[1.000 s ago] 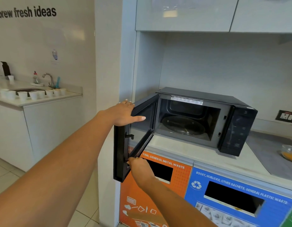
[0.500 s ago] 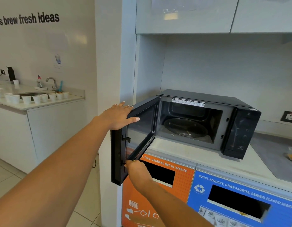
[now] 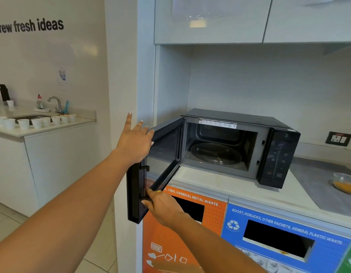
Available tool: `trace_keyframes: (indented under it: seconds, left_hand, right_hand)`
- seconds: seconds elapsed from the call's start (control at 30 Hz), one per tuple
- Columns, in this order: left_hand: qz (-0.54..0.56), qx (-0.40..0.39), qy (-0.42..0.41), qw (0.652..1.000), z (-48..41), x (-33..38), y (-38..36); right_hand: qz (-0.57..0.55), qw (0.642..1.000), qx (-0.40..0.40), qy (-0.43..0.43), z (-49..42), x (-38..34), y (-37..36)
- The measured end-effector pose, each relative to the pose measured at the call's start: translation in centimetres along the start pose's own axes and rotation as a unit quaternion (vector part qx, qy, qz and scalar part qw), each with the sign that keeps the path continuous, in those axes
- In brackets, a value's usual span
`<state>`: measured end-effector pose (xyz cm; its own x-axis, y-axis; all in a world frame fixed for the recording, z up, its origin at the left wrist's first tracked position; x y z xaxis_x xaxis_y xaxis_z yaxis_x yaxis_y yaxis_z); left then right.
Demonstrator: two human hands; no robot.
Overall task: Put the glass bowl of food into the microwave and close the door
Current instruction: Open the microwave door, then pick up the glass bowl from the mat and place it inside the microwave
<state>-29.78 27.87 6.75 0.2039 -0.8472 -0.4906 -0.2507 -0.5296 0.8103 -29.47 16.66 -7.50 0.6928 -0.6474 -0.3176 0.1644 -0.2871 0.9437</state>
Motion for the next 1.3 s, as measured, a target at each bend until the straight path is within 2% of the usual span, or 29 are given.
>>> trace_keyframes:
  seconds: [0.2,0.63,0.83,1.03,1.3]
  left_hand:
    - [0.062,0.059,-0.021,0.996,-0.8,3.9,0.6]
    - [0.160,0.000,-0.091,0.983,-3.3,15.1,-2.0]
    - [0.216,-0.009,-0.135,0.967,-5.5,23.6,-1.8]
    - [0.305,-0.052,-0.185,0.933,-8.1,33.3,-0.1]
    - [0.333,-0.060,-0.264,0.903,-12.7,46.6,4.1]
  right_hand:
    - [0.047,0.999,0.019,0.003,1.3,2.1,1.1]
    - [0.055,0.982,0.043,-0.173,6.8,12.8,4.0]
    - [0.054,0.963,0.058,-0.259,10.2,19.6,5.8]
    - [0.036,0.941,0.088,-0.325,14.4,27.8,7.9]
    - [0.021,0.916,0.100,-0.387,19.5,40.1,10.9]
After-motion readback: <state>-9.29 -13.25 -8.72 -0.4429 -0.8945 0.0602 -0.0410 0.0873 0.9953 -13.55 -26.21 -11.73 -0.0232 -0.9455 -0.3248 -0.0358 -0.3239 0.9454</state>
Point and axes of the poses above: each hand's wrist, its own z-axis away from the middle knuckle, its own y-axis out of the back of the hand, x = y × z, the point moved 2 cm from there along -z, towards the middle knuckle, and after that the axes turned 5 degrees about -x, right-handed, at the moved point
